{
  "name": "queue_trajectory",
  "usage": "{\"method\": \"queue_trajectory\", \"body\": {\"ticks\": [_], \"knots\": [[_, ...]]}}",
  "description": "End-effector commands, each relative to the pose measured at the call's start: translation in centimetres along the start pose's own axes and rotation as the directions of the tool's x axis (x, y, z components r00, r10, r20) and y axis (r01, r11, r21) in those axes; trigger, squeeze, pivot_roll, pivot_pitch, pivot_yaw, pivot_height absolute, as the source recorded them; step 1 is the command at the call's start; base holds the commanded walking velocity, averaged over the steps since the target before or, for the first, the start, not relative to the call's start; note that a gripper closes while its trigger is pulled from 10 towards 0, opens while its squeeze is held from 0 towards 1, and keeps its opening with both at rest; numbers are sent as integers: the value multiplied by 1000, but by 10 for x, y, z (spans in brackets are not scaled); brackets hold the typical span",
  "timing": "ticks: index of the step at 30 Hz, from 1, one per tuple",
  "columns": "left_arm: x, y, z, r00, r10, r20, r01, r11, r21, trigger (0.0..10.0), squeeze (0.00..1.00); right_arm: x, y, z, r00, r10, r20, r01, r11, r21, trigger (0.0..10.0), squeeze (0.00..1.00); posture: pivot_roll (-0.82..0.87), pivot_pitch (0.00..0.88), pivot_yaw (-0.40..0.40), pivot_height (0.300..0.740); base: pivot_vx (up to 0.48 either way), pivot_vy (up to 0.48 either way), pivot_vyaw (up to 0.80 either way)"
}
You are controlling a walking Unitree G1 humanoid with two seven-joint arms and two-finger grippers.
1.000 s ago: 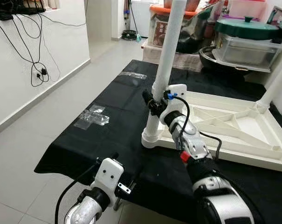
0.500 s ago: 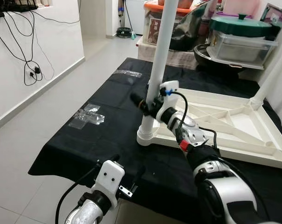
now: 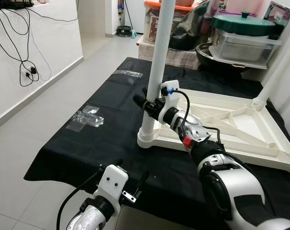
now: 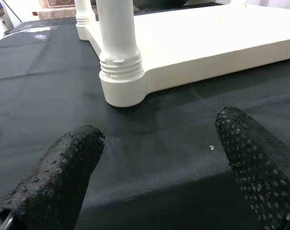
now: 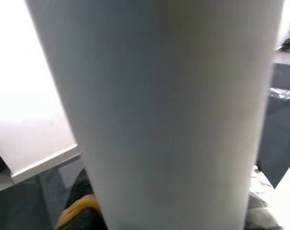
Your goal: Building children table
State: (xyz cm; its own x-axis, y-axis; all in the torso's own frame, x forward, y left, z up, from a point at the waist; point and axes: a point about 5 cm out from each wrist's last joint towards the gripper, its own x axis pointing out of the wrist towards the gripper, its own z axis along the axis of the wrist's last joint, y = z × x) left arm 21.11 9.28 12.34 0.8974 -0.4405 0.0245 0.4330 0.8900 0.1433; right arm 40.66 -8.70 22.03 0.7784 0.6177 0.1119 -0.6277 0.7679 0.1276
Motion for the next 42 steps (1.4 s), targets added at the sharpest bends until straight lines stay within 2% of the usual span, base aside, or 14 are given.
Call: {"method": "queue_trajectory", "body": {"ticks": [1,9,12,13,14,18,24,25,27,28,31,32,37,42], "knots": [[0,-2,-1,1000,-7,-8,7,1000,-4,10000,0,0,-2,2,1000,-7,21,6,999,31,0,0,86,73,-129,740,0,0,0],[0,-2,-1,1000,-6,-9,6,1000,-2,10000,0,-5,-17,5,978,-207,20,208,978,-27,0,0,79,69,-122,740,0,0,0],[2,-1,-2,1000,-7,-10,7,1000,1,10000,0,-31,-52,-1,706,-708,19,705,700,-115,0,0,74,69,-119,740,0,0,0],[2,-1,-2,1000,-7,-10,7,1000,1,10000,0,-31,-52,-1,706,-708,19,705,700,-115,0,0,74,69,-119,740,0,0,0],[2,-1,-2,1000,-9,-10,9,1000,4,10000,0,-44,-61,-4,545,-838,32,836,539,-105,0,0,78,67,-120,740,0,0,0],[2,-1,-2,1000,-10,-12,10,1000,6,10000,0,-50,-58,-10,410,-912,30,912,408,-50,0,0,80,67,-118,740,0,0,0],[3,-1,-3,1000,-11,-15,11,1000,7,10000,0,-40,-40,-12,446,-894,34,895,446,-21,0,0,75,63,-117,740,0,0,0],[3,0,-3,1000,-10,-16,10,1000,7,10000,0,-31,-32,-10,533,-844,61,845,534,-3,10000,0,73,65,-119,740,0,0,0],[3,0,-3,1000,-10,-16,10,1000,6,10000,0,-24,-22,-8,622,-778,89,780,625,23,10000,0,71,64,-116,740,0,0,0],[3,0,-3,1000,-9,-17,9,1000,6,10000,0,-20,-15,-7,666,-736,121,739,673,24,10000,1000,73,63,-119,740,0,0,0],[3,0,-3,1000,-8,-17,8,1000,6,10000,0,-21,-10,-9,693,-705,150,713,702,5,10000,1000,73,61,-117,740,0,0,0],[3,0,-3,1000,-7,-17,7,1000,6,10000,0,-21,-9,-11,733,-663,154,670,742,5,10000,0,73,61,-118,740,0,0,0],[4,0,-4,1000,-7,-16,8,1000,6,10000,0,-21,-7,-22,936,-345,78,338,937,82,10000,0,70,53,-117,740,0,0,0],[4,0,-4,1000,-8,-16,8,1000,6,10000,0,-30,-13,-26,1000,-13,6,12,990,141,10000,0,72,50,-115,740,0,0,0]]}}
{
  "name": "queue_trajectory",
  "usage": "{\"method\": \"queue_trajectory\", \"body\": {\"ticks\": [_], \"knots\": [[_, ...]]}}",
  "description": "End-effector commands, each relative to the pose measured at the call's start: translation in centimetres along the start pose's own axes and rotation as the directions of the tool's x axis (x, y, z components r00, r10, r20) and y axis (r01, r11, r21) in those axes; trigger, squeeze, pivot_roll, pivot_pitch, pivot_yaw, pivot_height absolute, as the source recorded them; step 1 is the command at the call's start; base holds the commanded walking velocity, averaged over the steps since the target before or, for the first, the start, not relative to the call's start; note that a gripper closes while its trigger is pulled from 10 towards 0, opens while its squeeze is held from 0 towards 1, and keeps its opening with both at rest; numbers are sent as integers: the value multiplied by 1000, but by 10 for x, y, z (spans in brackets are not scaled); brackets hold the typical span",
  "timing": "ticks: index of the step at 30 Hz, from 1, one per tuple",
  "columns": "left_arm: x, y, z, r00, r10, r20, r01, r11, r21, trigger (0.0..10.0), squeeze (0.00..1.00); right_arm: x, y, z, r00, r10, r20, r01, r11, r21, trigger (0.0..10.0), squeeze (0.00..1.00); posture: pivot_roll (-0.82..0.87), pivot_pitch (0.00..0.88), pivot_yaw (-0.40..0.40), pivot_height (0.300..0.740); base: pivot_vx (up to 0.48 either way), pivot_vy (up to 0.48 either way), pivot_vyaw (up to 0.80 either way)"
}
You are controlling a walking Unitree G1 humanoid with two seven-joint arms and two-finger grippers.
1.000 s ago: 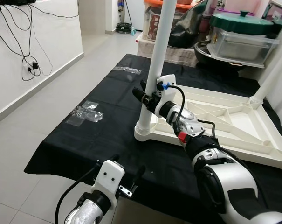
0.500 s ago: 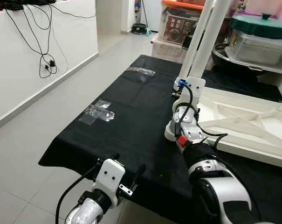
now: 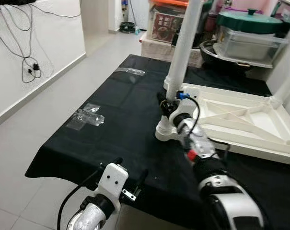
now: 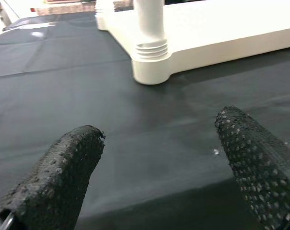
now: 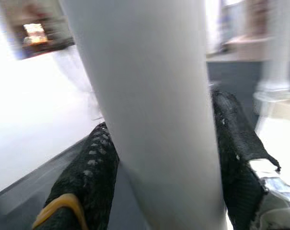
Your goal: Building children table
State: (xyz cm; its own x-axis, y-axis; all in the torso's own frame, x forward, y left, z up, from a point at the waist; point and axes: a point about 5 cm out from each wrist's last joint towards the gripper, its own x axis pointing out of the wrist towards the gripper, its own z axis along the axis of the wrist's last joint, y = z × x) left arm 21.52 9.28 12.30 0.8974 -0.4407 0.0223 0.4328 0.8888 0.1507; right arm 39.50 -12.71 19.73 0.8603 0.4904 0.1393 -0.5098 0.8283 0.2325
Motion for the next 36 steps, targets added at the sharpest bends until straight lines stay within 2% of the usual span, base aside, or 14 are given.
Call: {"method": "queue_trajectory", "body": {"ticks": [1,6,8,16,17,21,22,25,28,31,32,33,34,36], "knots": [[0,-2,-3,1000,-8,-13,8,1000,-1,10000,0,3,12,-10,982,180,-61,-176,982,67,10000,0,72,48,-118,740,0,0,0],[0,-3,-3,1000,-7,-11,7,1000,-2,10000,0,3,20,0,918,391,-70,-381,916,121,10000,0,88,42,-125,740,0,0,0],[0,-3,-3,1000,-4,-12,4,1000,-3,10000,0,5,31,5,842,535,-68,-524,842,130,10000,0,89,42,-125,740,0,0,0],[-2,-3,-3,1000,0,-15,0,1000,-4,10000,0,13,51,8,743,660,-113,-653,751,98,10000,0,94,45,-128,740,0,0,0],[-1,-3,-3,1000,0,-16,0,1000,-5,10000,0,16,56,7,744,658,-117,-652,753,89,0,0,92,48,-129,740,0,0,0],[-1,-4,-3,1000,-1,-15,1,1000,-6,10000,0,21,59,6,767,632,-113,-626,775,84,0,0,91,50,-132,740,0,0,0],[-1,-4,-3,1000,0,-14,0,1000,-7,10000,0,22,52,5,832,546,-100,-542,838,62,0,0,88,49,-131,740,0,0,0],[0,-4,-3,1000,1,-14,-1,1000,-8,10000,0,21,47,5,862,498,-98,-496,867,48,0,0,88,49,-131,740,0,0,0],[0,-3,-3,1000,1,-14,-1,1000,-8,10000,0,22,31,8,959,277,-57,-277,961,1,0,0,81,53,-125,740,0,0,0],[0,-3,-3,1000,0,-15,0,1000,-9,10000,0,22,24,9,986,163,-39,-164,986,-11,0,0,80,54,-123,740,0,0,0],[0,-2,-4,1000,-5,-16,4,1000,-8,10000,0,21,13,8,999,-44,-26,42,997,-68,0,0,78,54,-119,740,0,0,0],[0,-2,-4,1000,-8,-19,8,1000,-9,10000,0,17,3,7,973,-232,-18,228,967,-114,0,0,75,53,-118,740,0,0,0],[0,-2,-4,1000,-8,-19,8,1000,-9,10000,0,17,3,7,973,-232,-18,228,967,-114,0,0,75,53,-118,740,0,0,0],[1,-3,-5,1000,-17,-22,17,1000,-7,10000,0,2,-10,6,842,-537,54,537,824,-178,0,0,76,56,-114,740,0,0,0]]}}
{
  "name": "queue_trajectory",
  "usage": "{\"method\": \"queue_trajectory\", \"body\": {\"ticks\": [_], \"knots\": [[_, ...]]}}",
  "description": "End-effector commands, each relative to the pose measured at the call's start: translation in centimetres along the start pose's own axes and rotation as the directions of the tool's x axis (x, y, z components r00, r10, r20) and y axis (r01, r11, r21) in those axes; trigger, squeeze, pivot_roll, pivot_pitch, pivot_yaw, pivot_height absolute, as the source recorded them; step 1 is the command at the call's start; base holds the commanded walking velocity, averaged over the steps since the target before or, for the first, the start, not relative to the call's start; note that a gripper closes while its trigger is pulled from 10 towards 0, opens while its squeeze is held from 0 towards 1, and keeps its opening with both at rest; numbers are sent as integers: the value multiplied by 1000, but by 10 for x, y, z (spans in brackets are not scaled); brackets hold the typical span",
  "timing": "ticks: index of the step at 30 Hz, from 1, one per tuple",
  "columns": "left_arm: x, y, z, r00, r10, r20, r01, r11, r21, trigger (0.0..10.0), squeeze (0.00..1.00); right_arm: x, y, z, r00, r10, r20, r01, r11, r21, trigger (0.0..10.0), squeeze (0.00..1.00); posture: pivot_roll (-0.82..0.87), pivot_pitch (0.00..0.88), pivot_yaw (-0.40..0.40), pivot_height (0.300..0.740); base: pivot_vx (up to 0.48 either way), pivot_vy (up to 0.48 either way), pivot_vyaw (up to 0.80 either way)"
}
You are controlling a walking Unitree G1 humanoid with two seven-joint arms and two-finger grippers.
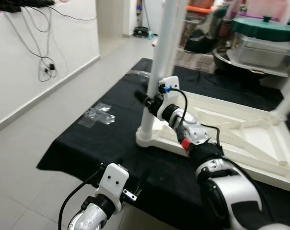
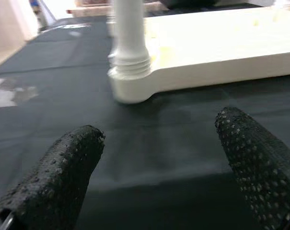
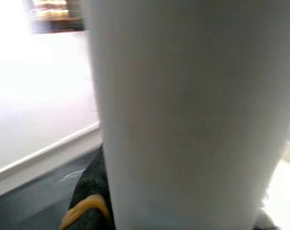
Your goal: Building children table
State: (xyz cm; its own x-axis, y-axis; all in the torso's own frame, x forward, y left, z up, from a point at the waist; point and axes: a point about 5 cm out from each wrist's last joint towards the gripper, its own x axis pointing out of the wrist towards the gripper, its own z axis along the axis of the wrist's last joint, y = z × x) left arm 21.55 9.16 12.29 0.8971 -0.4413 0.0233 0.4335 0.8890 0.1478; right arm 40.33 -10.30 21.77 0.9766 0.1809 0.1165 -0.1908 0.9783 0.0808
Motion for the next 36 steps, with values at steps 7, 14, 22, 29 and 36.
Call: {"method": "queue_trajectory", "body": {"ticks": [7,14,22,29,36], "knots": [[0,-2,-5,1000,-16,-26,16,1000,0,10000,0,-26,-29,-19,895,-444,-42,443,896,-26,0,0,81,57,-117,740,0,0,0],[0,-2,-5,1000,-13,-25,13,1000,-1,10000,0,-18,-12,-17,937,-350,-9,350,936,32,10000,0,75,56,-117,740,0,0,0],[2,-2,-5,1000,-10,-25,10,1000,-2,10000,0,-4,-4,-3,983,180,23,-182,972,150,10000,0,76,47,-123,740,0,0,0],[2,-2,-6,1000,-9,-26,9,1000,-1,10000,0,-25,1,-11,728,686,-5,-656,698,287,10000,0,77,42,-122,740,0,0,0],[2,-2,-6,1000,-10,-27,10,1000,-1,10000,0,-28,8,-8,505,863,-1,-830,485,276,10000,0,85,39,-124,740,0,0,0]]}}
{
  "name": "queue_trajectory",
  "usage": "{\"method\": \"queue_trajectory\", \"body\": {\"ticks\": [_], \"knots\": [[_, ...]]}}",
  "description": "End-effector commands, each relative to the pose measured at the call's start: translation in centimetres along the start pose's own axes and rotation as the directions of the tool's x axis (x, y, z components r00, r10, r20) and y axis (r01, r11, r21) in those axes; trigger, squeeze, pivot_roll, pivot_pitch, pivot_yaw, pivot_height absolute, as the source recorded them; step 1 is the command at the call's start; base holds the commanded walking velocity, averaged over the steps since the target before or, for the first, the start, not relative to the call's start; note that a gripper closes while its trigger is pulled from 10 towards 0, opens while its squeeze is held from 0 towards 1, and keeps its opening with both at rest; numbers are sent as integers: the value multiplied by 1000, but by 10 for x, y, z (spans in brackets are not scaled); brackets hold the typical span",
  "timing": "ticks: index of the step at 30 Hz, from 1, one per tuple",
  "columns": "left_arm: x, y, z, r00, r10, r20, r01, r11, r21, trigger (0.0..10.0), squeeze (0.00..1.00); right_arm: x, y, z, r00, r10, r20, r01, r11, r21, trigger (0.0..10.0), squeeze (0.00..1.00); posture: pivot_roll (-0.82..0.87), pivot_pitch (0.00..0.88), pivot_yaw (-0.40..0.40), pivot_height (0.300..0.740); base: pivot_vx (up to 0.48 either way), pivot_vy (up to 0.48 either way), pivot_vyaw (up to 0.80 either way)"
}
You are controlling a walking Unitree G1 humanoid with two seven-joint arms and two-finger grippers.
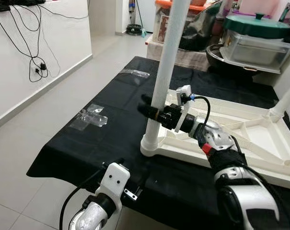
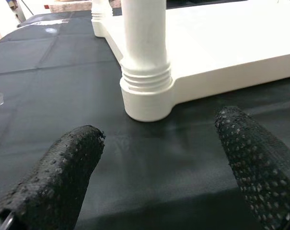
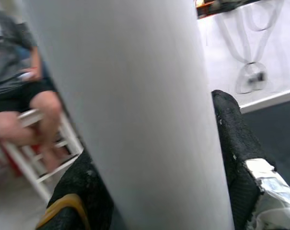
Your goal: Building children table
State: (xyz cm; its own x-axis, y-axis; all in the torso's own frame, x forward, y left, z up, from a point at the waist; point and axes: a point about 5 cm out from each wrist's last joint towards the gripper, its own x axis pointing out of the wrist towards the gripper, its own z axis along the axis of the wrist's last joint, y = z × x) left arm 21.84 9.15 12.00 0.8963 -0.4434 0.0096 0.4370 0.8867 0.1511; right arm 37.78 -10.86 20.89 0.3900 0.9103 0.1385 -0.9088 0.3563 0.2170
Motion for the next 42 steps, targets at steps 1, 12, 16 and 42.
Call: {"method": "queue_trajectory", "body": {"ticks": [1,12,16,42], "knots": [[-1,-3,-3,1000,-6,-15,6,1000,-3,10000,0,11,7,-4,995,96,-32,-96,995,14,10000,0,90,35,-126,740,0,0,0],[-2,-4,-3,1000,-4,-14,4,1000,-6,10000,0,25,10,-10,996,70,-46,-70,998,4,0,0,93,38,-132,740,0,0,0],[-1,-3,-3,1000,-2,-13,2,1000,-8,10000,0,21,-4,-8,984,-177,-12,176,984,-29,0,0,87,40,-130,740,0,0,0],[2,-2,-3,1000,-8,-16,8,1000,-2,10000,0,-5,-25,-9,323,-914,246,939,342,37,10000,1000,73,44,-122,740,0,0,0]]}}
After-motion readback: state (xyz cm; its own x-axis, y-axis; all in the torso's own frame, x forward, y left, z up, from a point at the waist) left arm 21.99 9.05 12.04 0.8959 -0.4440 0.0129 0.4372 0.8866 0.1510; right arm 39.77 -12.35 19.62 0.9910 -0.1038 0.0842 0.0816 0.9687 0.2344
